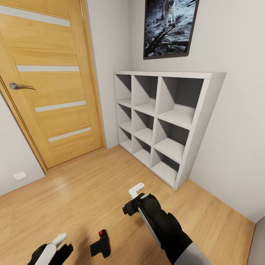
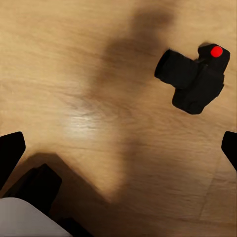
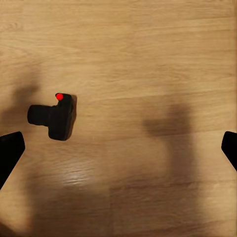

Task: Attach the digital camera to the camera tripod in the bedroom.

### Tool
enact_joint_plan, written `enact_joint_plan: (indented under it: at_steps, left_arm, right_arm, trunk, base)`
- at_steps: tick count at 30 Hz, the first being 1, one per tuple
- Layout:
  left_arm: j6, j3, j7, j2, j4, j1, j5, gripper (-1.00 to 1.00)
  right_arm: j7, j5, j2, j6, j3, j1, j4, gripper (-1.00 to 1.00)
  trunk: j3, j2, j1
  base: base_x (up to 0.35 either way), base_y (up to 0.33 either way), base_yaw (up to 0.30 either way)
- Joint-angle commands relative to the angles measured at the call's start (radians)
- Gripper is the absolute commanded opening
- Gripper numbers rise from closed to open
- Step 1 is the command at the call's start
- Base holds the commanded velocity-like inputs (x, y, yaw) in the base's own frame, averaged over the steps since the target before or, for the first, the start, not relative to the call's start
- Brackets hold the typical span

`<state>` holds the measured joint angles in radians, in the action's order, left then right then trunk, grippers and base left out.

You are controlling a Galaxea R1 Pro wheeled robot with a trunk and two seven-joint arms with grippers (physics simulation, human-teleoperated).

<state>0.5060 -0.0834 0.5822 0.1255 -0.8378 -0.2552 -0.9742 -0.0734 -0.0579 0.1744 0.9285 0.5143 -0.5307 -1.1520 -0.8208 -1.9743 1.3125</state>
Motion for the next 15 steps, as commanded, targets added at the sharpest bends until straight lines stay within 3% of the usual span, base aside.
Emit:
enact_joint_plan:
  at_steps: [1,15]
  left_arm:
    - [0.002,-0.001,0.007,0.000,-0.002,0.005,-0.009,1.00]
    - [0.002,-0.001,0.007,0.000,-0.002,0.009,-0.009,1.00]
  right_arm:
    - [-0.007,-0.007,0.000,0.005,0.000,-0.001,-0.001,1.00]
    - [-0.007,-0.007,0.000,0.005,0.000,-0.001,-0.001,1.00]
  trunk:
    - [-0.001,0.000,0.000]
    - [-0.001,0.000,0.000]
  base:
    - [0.000,0.000,0.000]
    - [0.000,0.000,0.000]
